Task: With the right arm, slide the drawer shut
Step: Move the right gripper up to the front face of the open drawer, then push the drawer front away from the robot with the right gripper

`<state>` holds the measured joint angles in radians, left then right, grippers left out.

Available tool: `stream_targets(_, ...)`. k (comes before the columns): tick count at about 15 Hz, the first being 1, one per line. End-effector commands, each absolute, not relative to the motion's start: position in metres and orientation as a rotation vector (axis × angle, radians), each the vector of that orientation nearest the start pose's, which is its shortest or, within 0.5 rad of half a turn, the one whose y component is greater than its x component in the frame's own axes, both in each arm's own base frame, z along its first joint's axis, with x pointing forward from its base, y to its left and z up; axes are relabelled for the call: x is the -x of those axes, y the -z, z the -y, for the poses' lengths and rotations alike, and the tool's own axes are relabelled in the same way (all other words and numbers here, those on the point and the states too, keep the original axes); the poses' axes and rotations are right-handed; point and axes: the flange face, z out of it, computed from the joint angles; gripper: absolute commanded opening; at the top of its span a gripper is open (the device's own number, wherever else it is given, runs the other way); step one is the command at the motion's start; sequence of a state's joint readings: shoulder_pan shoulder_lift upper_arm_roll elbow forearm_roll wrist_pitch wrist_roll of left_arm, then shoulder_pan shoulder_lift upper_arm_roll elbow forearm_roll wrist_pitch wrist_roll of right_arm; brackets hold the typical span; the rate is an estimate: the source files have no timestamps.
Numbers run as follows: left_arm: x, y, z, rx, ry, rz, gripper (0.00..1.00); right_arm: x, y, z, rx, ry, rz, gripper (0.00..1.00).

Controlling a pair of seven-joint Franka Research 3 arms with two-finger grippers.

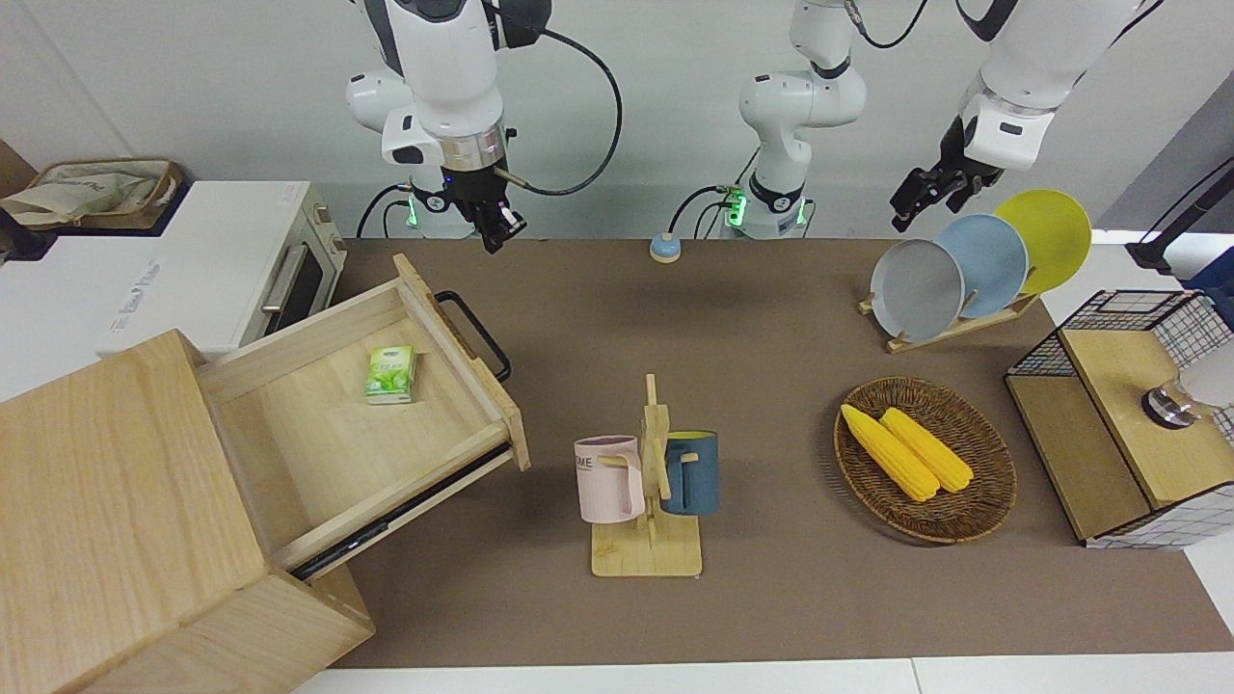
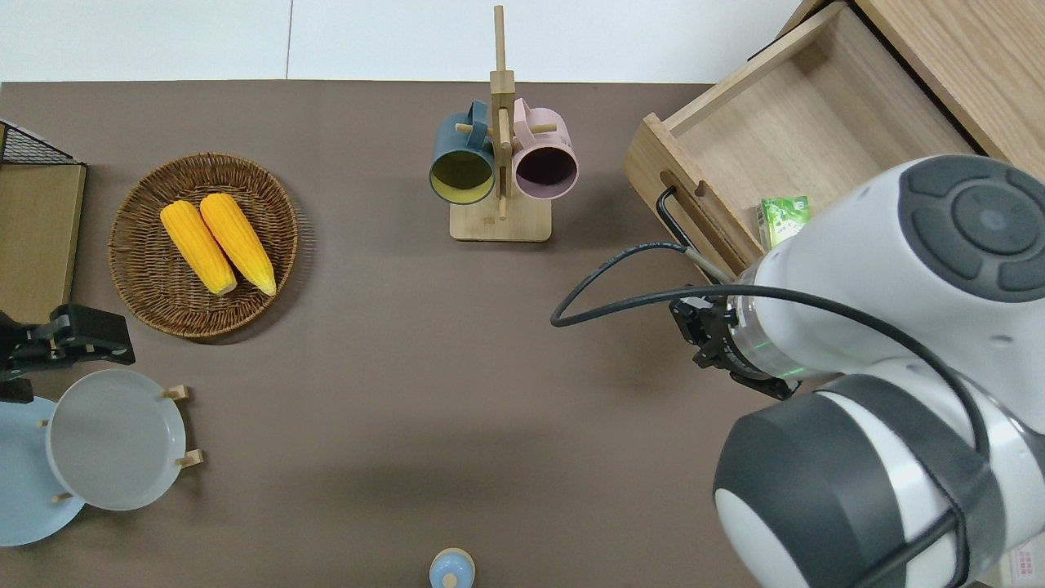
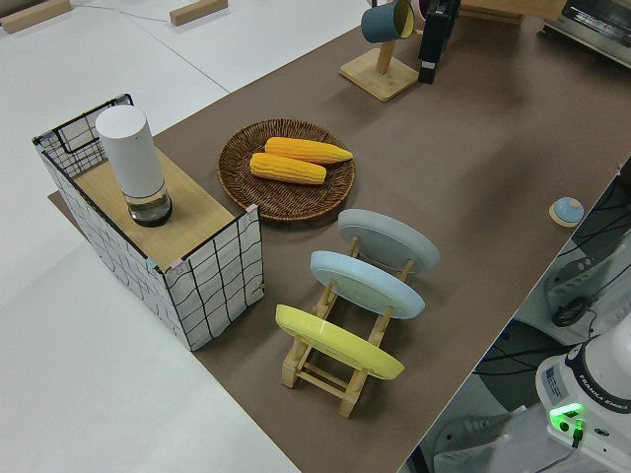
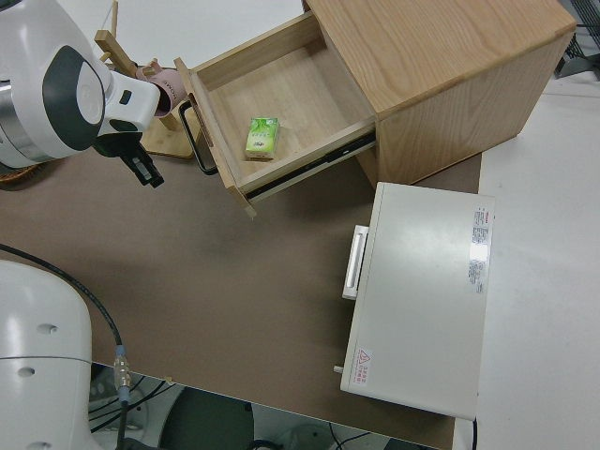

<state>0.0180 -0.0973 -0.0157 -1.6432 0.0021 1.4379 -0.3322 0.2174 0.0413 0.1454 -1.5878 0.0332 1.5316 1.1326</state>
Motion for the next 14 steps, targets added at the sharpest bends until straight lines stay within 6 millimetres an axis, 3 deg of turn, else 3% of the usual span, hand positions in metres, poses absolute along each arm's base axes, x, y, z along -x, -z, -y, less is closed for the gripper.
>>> stream_targets(1,-0.506,-0.636,-0.001,3.081,-0.156,0.505,0.99,-0.520,-0.577,-0.219,2.901,-0.177,-1.253,0.023)
stream_targets(11,-0.506,-0.636,-0.001,3.081,-0.156,0.505,0.99,-0.531,-0.546,-0.227,2.897,-0.203,-1.285,0.023)
stream_targets(14,-0.506,-0.636,-0.001,3.081,-0.156,0.505,0.99,-0.538,-0.528,-0.232,2.908,-0.195,-1.288,0.023)
